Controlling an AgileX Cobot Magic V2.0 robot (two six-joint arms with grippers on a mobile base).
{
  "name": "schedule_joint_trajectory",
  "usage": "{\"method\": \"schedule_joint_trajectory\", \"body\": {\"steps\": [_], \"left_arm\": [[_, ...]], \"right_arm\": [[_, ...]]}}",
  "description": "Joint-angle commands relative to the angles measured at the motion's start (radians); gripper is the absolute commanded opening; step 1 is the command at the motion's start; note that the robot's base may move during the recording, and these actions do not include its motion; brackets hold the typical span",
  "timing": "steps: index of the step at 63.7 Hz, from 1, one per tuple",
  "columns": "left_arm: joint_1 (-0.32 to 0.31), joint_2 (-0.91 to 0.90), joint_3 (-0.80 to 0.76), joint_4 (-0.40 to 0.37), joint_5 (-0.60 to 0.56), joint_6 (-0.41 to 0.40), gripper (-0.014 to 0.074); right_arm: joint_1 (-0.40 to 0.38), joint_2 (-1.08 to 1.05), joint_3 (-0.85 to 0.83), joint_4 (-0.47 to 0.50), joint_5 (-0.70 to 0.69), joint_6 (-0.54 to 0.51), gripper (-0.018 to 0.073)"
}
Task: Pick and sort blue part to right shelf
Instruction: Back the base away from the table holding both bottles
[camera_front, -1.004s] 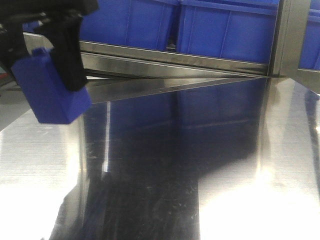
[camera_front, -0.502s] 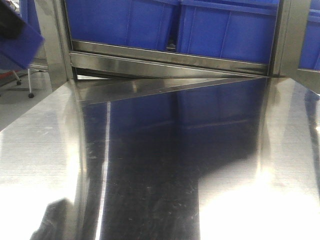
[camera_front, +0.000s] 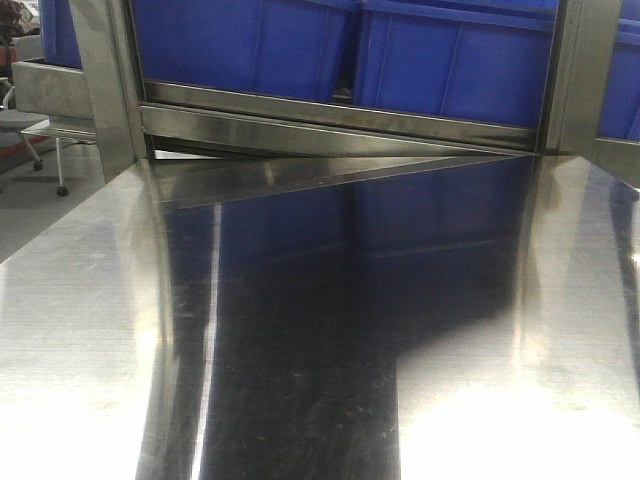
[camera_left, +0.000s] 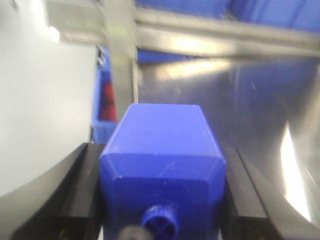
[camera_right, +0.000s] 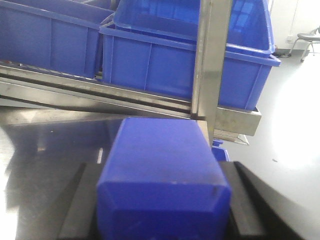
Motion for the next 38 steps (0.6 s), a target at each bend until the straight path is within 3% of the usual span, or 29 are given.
{"method": "schedule_joint_trajectory", "body": {"steps": [1,22,38], "left_arm": [[0.019,-0.071,-0.015,-0.006,-0.099,0.000,0.0386],[0.021,-0.307,0.011,-0.006,-0.094,0.000,0.0386],[0.021,-0.334,0.011,-0.006,-0.091,0.000,0.0386]], "right_arm": [[-0.005,0.007,-0.030,-0.008,-0.090,-0.006,0.0396],[-0.005,0.007,-0.030,-0.008,-0.090,-0.006,0.0396],[-0.005,0.007,-0.030,-0.008,-0.090,-0.006,0.0396]]}}
